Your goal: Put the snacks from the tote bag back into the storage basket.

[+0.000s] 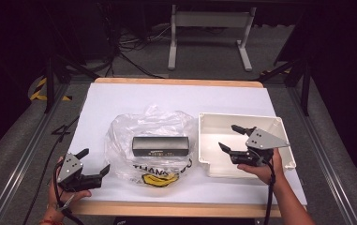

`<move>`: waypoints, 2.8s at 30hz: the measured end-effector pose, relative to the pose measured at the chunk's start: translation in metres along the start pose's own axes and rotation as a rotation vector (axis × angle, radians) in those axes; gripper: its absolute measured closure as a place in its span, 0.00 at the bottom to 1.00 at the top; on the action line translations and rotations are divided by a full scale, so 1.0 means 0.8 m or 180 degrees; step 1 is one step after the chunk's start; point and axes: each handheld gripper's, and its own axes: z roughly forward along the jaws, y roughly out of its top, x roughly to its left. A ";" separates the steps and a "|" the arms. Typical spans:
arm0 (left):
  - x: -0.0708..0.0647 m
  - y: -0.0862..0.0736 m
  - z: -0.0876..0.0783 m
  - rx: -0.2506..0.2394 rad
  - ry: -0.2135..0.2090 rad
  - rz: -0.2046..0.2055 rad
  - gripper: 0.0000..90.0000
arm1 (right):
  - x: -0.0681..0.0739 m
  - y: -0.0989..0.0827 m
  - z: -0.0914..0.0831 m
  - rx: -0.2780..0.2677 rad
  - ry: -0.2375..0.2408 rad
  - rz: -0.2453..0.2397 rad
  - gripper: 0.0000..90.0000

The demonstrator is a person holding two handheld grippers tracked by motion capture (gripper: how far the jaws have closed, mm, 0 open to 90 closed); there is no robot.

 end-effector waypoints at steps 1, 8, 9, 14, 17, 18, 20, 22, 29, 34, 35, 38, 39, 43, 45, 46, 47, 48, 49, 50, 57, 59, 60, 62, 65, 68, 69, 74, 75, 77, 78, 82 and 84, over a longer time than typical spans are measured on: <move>0.000 0.000 0.000 0.0000 0.0000 0.0000 0.06 | 0.000 0.002 0.004 -0.0001 0.0044 0.0014 0.31; -0.001 0.000 0.000 -0.0003 0.0003 0.0017 0.06 | -0.003 0.013 0.032 0.0064 0.0273 0.0093 0.31; -0.001 0.000 0.000 0.0005 0.0004 0.0035 0.06 | -0.002 0.015 0.036 0.0080 0.0294 0.0080 0.31; -0.001 0.000 0.001 0.0013 -0.0005 0.0036 0.06 | 0.002 0.026 0.052 0.0122 0.0434 -0.0003 0.31; -0.001 0.000 0.000 0.0012 -0.0004 0.0039 0.06 | 0.004 0.033 0.065 0.0181 0.0534 -0.0046 0.31; -0.001 0.000 0.001 0.0013 -0.0009 0.0039 0.06 | 0.006 0.036 0.071 0.0211 0.0563 -0.0061 0.31; -0.001 0.000 0.001 0.0014 -0.0010 0.0039 0.06 | 0.007 0.040 0.078 0.0246 0.0626 -0.0099 0.32; -0.002 0.000 0.000 0.0016 -0.0003 0.0040 0.06 | 0.010 0.045 0.085 0.0282 0.0677 -0.0136 0.32; -0.002 -0.001 0.001 0.0023 -0.0032 0.0028 0.06 | 0.022 0.060 0.108 0.0433 0.0855 -0.0303 0.32; -0.003 -0.001 0.001 0.0038 -0.0025 0.0040 0.06 | 0.028 0.066 0.121 0.0538 0.0986 -0.0388 0.33; -0.003 -0.001 0.001 0.0041 -0.0023 0.0045 0.06 | 0.029 0.067 0.125 0.0582 0.1013 -0.0428 0.33; -0.003 -0.001 0.002 0.0051 -0.0019 0.0051 0.06 | 0.031 0.068 0.131 0.0649 0.1065 -0.0457 0.34; -0.003 -0.001 0.002 0.0050 -0.0012 0.0049 0.06 | 0.032 0.069 0.134 0.0708 0.1115 -0.0473 0.34; -0.004 -0.001 0.002 0.0054 -0.0016 0.0058 0.06 | 0.035 0.072 0.147 0.0841 0.1218 -0.0546 0.34; -0.004 -0.001 0.002 0.0057 -0.0016 0.0051 0.06 | 0.037 0.073 0.152 0.0902 0.1268 -0.0601 0.34; -0.004 -0.001 0.002 0.0059 -0.0018 0.0054 0.06 | 0.038 0.074 0.154 0.0932 0.1279 -0.0631 0.34; -0.004 -0.001 0.002 0.0061 -0.0021 0.0053 0.06 | 0.039 0.075 0.157 0.0955 0.1291 -0.0656 0.34; -0.004 -0.001 0.002 0.0066 -0.0019 0.0053 0.06 | 0.040 0.076 0.159 0.0982 0.1318 -0.0670 0.34; -0.004 -0.001 0.002 0.0068 -0.0019 0.0053 0.06 | 0.041 0.077 0.162 0.1003 0.1341 -0.0697 0.34; -0.004 -0.001 0.002 0.0067 -0.0021 0.0051 0.06 | 0.043 0.077 0.165 0.1033 0.1356 -0.0726 0.34; -0.004 -0.002 0.002 0.0073 -0.0018 0.0057 0.06 | 0.050 0.079 0.179 0.1178 0.1473 -0.0834 0.35; -0.005 -0.002 0.001 0.0072 -0.0023 0.0053 0.06 | 0.054 0.080 0.185 0.1259 0.1524 -0.0900 0.36; -0.004 -0.002 0.001 0.0076 -0.0020 0.0061 0.06 | 0.056 0.080 0.187 0.1315 0.1537 -0.0933 0.36; -0.005 -0.002 0.000 0.0074 -0.0014 0.0060 0.06 | 0.058 0.081 0.192 0.1382 0.1526 -0.1004 0.36; -0.007 -0.002 0.000 0.0068 -0.0009 0.0073 0.06 | 0.060 0.082 0.195 0.1456 0.1616 -0.1056 0.38; -0.009 -0.002 0.000 0.0082 -0.0018 0.0081 0.06 | 0.059 0.082 0.200 0.1544 0.1693 -0.1089 0.38; -0.009 -0.002 0.000 0.0080 -0.0016 0.0077 0.06 | 0.059 0.082 0.201 0.1569 0.1695 -0.1086 0.38; -0.010 -0.003 -0.004 0.0050 0.0014 0.0087 0.06 | 0.060 0.081 0.210 0.1716 0.1757 -0.1149 0.37; -0.011 -0.003 -0.005 0.0050 0.0013 0.0086 0.06 | 0.060 0.081 0.211 0.1716 0.1760 -0.1150 0.37; -0.011 -0.003 -0.005 0.0047 0.0024 0.0094 0.06 | 0.061 0.082 0.215 0.1739 0.1790 -0.1165 0.36; -0.011 -0.004 -0.006 0.0057 0.0022 0.0086 0.06 | 0.062 0.083 0.216 0.1740 0.1780 -0.1180 0.35; -0.011 -0.005 -0.010 0.0058 0.0045 0.0091 0.06 | 0.064 0.086 0.224 0.1856 0.1771 -0.1243 0.34; -0.010 -0.006 -0.011 0.0050 0.0040 0.0084 0.06 | 0.065 0.086 0.228 0.1862 0.1755 -0.1249 0.34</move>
